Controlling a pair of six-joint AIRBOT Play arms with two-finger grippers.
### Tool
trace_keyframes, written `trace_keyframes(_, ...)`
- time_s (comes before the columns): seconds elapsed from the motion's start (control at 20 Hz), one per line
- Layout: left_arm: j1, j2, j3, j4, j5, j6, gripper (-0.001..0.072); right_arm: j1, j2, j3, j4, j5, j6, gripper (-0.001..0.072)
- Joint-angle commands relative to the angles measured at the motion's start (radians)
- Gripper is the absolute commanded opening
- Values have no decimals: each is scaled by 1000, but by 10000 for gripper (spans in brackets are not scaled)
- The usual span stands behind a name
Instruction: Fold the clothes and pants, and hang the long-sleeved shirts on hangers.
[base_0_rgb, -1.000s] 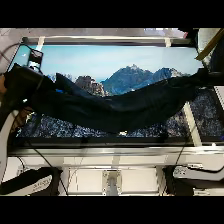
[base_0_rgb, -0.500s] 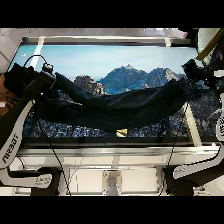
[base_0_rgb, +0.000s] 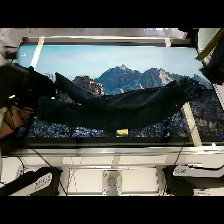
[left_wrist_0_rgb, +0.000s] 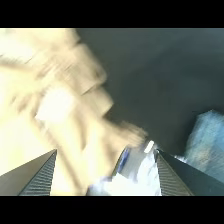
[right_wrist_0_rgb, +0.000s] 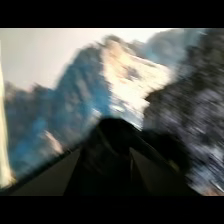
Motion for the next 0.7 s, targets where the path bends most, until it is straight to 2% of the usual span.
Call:
trace_keyframes(0.0, 181, 261, -240, -222, -8, -26, 710, -163, 173, -104, -144, 214, -88, 366)
trace_keyframes(0.05, 227, 340, -361, -310, 39, -26, 710, -204, 214, -186, -102, 210, -98, 388)
trace_keyframes(0.1, 256, 405, -463, -388, 115, -26, 710, -229, 237, -264, -52, 193, -98, 505)
trace_keyframes(0.15, 274, 455, -547, -465, 201, -26, 710, -238, 238, -334, 4, 176, -98, 529)
trace_keyframes(0.25, 279, 482, -645, -586, 323, -26, 712, -210, 194, -412, 82, 146, -112, 529)
trace_keyframes(0.65, 278, 237, -659, -712, 360, -25, 710, 61, -104, -418, 119, -190, -63, 529)
